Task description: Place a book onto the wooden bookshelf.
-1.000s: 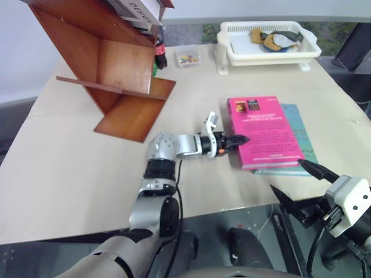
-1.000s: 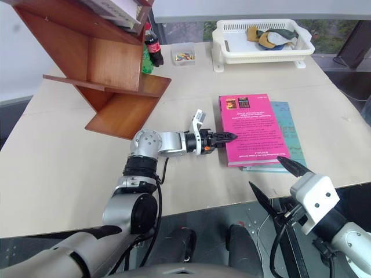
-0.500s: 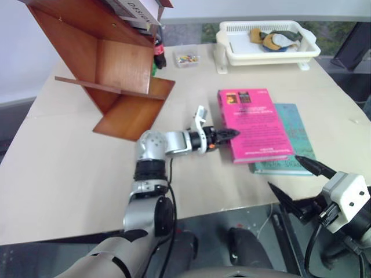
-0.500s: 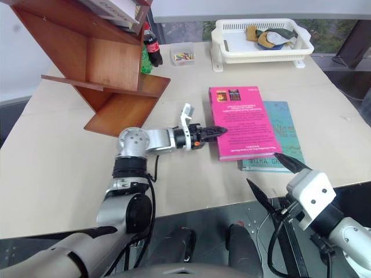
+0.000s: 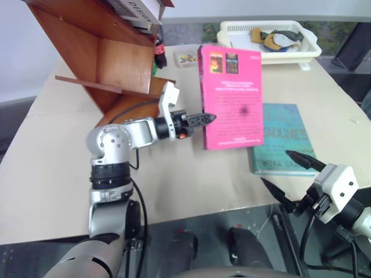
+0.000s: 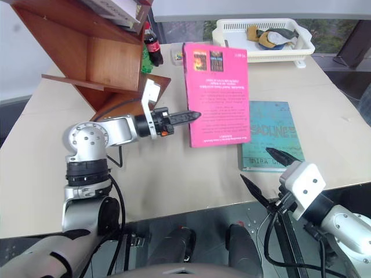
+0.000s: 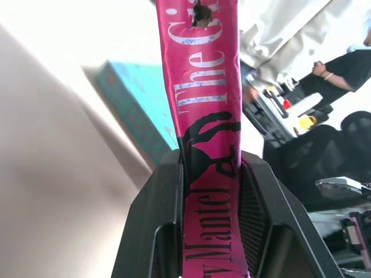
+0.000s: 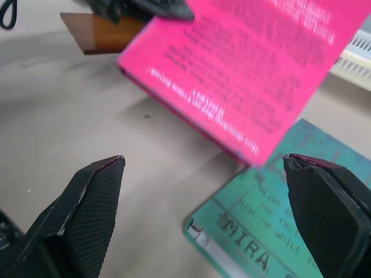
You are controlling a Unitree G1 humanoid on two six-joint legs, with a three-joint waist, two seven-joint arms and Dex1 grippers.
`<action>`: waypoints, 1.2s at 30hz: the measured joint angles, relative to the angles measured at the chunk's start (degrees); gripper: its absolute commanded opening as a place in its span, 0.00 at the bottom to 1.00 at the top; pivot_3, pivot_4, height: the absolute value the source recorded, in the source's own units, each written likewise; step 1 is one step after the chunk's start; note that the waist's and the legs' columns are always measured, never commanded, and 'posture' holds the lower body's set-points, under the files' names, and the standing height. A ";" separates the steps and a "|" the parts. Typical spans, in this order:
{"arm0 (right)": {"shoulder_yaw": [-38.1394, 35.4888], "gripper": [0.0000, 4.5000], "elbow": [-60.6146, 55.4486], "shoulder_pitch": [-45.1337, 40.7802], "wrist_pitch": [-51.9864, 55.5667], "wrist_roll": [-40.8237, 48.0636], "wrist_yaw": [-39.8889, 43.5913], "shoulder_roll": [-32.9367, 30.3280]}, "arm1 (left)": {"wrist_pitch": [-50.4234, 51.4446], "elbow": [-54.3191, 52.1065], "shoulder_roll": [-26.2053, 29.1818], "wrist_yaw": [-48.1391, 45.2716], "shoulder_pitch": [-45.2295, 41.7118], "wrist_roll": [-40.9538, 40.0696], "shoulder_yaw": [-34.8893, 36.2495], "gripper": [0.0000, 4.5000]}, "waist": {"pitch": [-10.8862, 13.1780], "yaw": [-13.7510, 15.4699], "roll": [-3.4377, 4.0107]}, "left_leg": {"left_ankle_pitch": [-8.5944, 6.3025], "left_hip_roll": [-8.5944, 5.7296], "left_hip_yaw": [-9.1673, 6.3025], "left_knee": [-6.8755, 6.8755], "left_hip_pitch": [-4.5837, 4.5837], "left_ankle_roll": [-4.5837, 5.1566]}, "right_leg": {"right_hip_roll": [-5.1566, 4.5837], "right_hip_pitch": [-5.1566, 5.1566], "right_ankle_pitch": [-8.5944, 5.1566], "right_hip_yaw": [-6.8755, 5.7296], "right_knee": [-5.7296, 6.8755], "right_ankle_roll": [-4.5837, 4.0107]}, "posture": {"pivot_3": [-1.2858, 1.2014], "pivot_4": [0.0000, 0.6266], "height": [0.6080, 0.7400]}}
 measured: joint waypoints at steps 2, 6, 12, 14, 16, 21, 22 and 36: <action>0.15 1.00 0.69 -0.32 0.02 0.03 0.28 -0.10 | -7.92 -3.63 5.77 -4.55 2.28 4.59 -3.18 0.17 | 0.00 -0.29 0.02 | -0.01 0.02 0.10 -0.07 0.02 -0.03 | 0.02 -0.06 0.05 0.12 0.01 -0.09 | 0.52 0.24 1.00; 1.35 1.00 2.79 -2.76 0.01 0.32 2.04 -0.93 | -39.93 -6.84 16.46 -14.47 9.36 23.35 -11.70 0.17 | 0.03 0.04 -0.01 | -0.02 0.03 0.28 -0.07 -0.05 -0.01 | -0.02 -0.09 0.04 0.17 -0.04 -0.14 | 0.52 0.24 1.00; 3.47 1.00 5.83 -7.92 -0.02 0.89 4.39 -1.91 | -79.57 4.55 21.62 -14.03 7.19 39.77 -10.52 0.17 | 0.05 0.57 -0.05 | -0.18 0.02 0.19 -0.03 -0.11 0.28 | -0.06 -0.08 0.06 0.05 -0.06 -0.12 | 0.52 0.24 1.00; 4.12 1.00 7.47 -9.57 -0.04 1.05 5.73 -2.19 | -89.12 8.97 23.08 -14.48 4.02 40.33 -8.39 0.17 | 0.08 0.45 -0.09 | -0.20 0.01 0.18 -0.02 -0.16 0.31 | -0.06 -0.11 0.07 0.03 -0.08 -0.11 | 0.52 0.24 1.00; 4.41 1.00 8.56 -10.73 -0.13 1.11 6.60 -2.53 | -94.78 10.43 24.61 -15.63 1.56 39.52 -6.89 0.17 | 0.08 0.32 -0.10 | -0.24 -0.01 0.20 0.00 -0.18 0.38 | -0.07 -0.14 0.07 0.04 -0.08 -0.11 | 0.52 0.24 1.00; 6.08 1.00 12.33 -15.38 -0.56 1.35 9.07 -2.93 | -104.91 14.64 31.63 -22.57 -2.13 35.49 -5.15 0.17 | 0.10 -0.58 -0.08 | -0.33 -0.03 0.26 -0.01 -0.18 0.52 | -0.06 -0.17 0.07 0.07 -0.08 -0.11 | 0.52 0.24 1.00; 6.33 1.00 12.93 -15.93 -0.81 1.35 9.46 -2.93 | -105.54 15.21 32.24 -23.40 -2.72 34.85 -5.02 0.17 | 0.10 -0.67 -0.08 | -0.33 -0.03 0.24 0.00 -0.18 0.53 | -0.05 -0.17 0.07 0.05 -0.08 -0.10 | 0.52 0.24 1.00; 10.10 1.00 16.54 -24.31 -1.75 1.94 11.46 -2.73 | -104.71 26.34 45.47 -36.20 -1.95 31.01 -3.36 0.17 | 0.13 -1.59 -0.07 | -0.35 0.00 0.28 0.04 -0.13 0.57 | 0.05 -0.17 0.07 0.07 0.02 -0.09 | 0.52 0.24 1.00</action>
